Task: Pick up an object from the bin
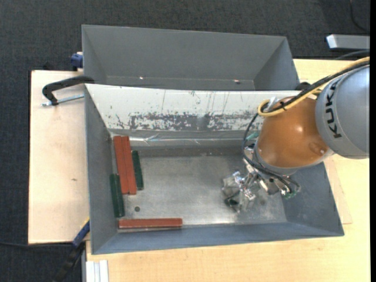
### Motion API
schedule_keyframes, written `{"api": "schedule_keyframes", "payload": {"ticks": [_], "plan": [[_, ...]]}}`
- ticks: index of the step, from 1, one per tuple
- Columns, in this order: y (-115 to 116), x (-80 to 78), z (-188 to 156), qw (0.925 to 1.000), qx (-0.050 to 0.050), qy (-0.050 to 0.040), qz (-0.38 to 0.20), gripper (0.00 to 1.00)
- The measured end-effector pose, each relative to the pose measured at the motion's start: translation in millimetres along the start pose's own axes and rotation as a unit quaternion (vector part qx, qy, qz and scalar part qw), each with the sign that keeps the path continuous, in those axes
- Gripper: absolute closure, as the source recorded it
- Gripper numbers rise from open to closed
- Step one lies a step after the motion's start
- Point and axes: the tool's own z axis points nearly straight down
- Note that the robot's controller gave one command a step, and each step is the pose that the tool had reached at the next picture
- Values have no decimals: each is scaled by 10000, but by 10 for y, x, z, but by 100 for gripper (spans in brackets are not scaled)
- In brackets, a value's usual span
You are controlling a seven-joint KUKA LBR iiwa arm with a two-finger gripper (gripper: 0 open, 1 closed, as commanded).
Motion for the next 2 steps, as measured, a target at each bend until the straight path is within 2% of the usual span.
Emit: {"api": "schedule_keyframes", "payload": {"ticks": [1,2], "plan": [[-1,1,0,10000,-1,1,1,100],[-17,65,-1492,9997,16,-23,-224,100]]}}
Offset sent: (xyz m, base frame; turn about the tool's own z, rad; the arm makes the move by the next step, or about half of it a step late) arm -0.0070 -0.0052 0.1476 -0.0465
